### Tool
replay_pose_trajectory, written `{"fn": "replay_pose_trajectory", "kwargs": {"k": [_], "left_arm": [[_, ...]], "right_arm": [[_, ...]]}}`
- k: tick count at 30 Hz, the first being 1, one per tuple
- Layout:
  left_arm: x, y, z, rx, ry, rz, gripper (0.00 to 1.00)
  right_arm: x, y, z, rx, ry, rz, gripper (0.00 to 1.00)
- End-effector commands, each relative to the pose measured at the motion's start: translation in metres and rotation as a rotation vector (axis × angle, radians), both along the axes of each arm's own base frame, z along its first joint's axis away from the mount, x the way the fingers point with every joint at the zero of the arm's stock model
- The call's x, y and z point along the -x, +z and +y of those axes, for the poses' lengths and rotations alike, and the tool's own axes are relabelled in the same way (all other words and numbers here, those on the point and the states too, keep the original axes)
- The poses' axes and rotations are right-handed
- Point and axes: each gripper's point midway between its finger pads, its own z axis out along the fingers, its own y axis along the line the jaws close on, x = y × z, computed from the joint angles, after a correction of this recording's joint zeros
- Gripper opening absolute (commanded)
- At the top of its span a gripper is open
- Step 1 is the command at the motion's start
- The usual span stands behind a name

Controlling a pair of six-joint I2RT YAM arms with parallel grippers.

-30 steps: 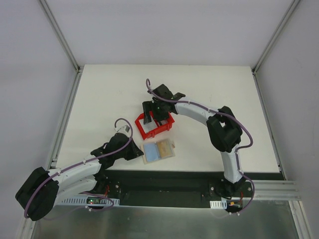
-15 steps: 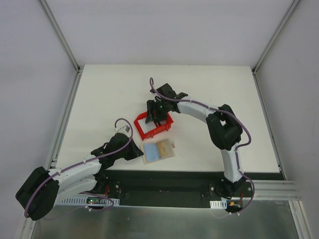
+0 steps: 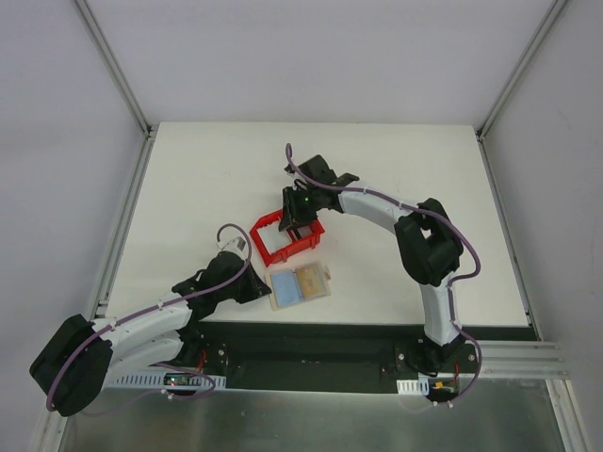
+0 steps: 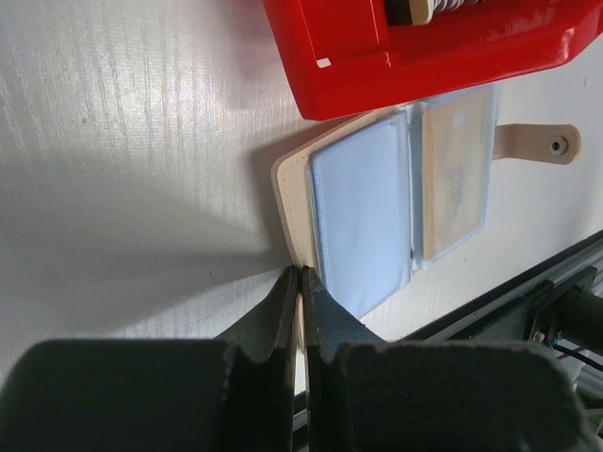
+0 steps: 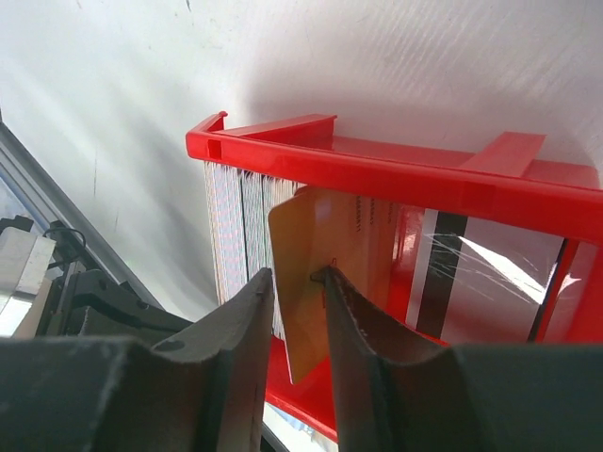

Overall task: Put the credit cards into the card holder
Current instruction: Pick up the credit card from the storage box, then insert the credit card into the card holder.

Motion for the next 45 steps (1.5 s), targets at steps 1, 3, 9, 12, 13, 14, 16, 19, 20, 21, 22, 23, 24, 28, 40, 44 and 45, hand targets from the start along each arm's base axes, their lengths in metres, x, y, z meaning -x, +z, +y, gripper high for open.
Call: {"fn": "replay_pose_trajectory", "kwargs": {"k": [1,3,9,12,13,14,16,19,20,21,22,23,24,28,40,44,45], "left_arm": [[-0.005,0.002,0.001,-0.013,0.007,-0.018,0.0],[-0.005,0.002,0.001,-0.014,0.006,-0.019,0.0],[-0.004,0.001,0.001,-0.013,0.001,-0.016,0.0],[-0.004,0.002,0.001,-0.011,0.003,-0.018,0.0],[-0.005,0.002,0.001,-0.012,0.004,-0.021,0.0],[-0.005,0.002,0.001,-0.013,0.004,-0.02,0.0],[-0.005,0.002,0.001,-0.012,0.005,-0.019,0.0],[-0.004,0.002,0.001,-0.012,0.001,-0.017,0.0],[-0.004,0.001,0.001,-0.013,-0.001,-0.016,0.0],[-0.003,0.001,0.001,-0.013,-0.001,-0.016,0.0],[-0.004,0.001,0.002,-0.013,0.001,-0.02,0.0],[-0.004,0.001,0.002,-0.012,0.003,-0.017,0.0],[-0.003,0.001,0.001,-0.012,0.001,-0.017,0.0],[-0.004,0.002,0.001,-0.011,0.003,-0.018,0.0],[0.0,-0.005,0.006,-0.025,0.008,-0.008,0.0],[0.002,-0.012,0.009,-0.047,0.003,0.005,0.0],[0.004,-0.016,0.01,-0.054,0.004,0.018,0.0]], "right_arm": [[0.002,0.034,0.007,-0.08,0.024,-0.044,0.29],[0.002,0.033,0.007,-0.077,0.022,-0.041,0.26],[0.002,0.037,0.006,-0.084,0.021,-0.042,0.17],[0.0,0.042,0.004,-0.089,0.017,-0.053,0.14],[-0.001,0.044,0.003,-0.088,0.012,-0.06,0.12],[-0.003,0.044,0.001,-0.08,0.005,-0.065,0.09],[-0.007,0.044,-0.003,-0.062,-0.013,-0.077,0.06],[-0.009,0.042,-0.005,-0.051,-0.01,-0.074,0.01],[-0.009,0.041,-0.004,-0.053,-0.006,-0.069,0.0],[-0.007,0.042,-0.003,-0.057,-0.002,-0.068,0.0],[-0.007,0.044,-0.003,-0.06,-0.003,-0.069,0.0],[-0.006,0.046,-0.003,-0.063,-0.001,-0.074,0.0],[-0.006,0.048,-0.003,-0.066,-0.001,-0.077,0.0],[-0.01,0.051,-0.009,-0.045,-0.025,-0.103,0.0],[0.001,0.109,-0.038,-0.105,-0.107,-0.262,0.0],[0.034,0.113,-0.054,-0.19,-0.131,-0.227,0.0],[0.044,0.103,-0.055,-0.207,-0.137,-0.194,0.0]]}}
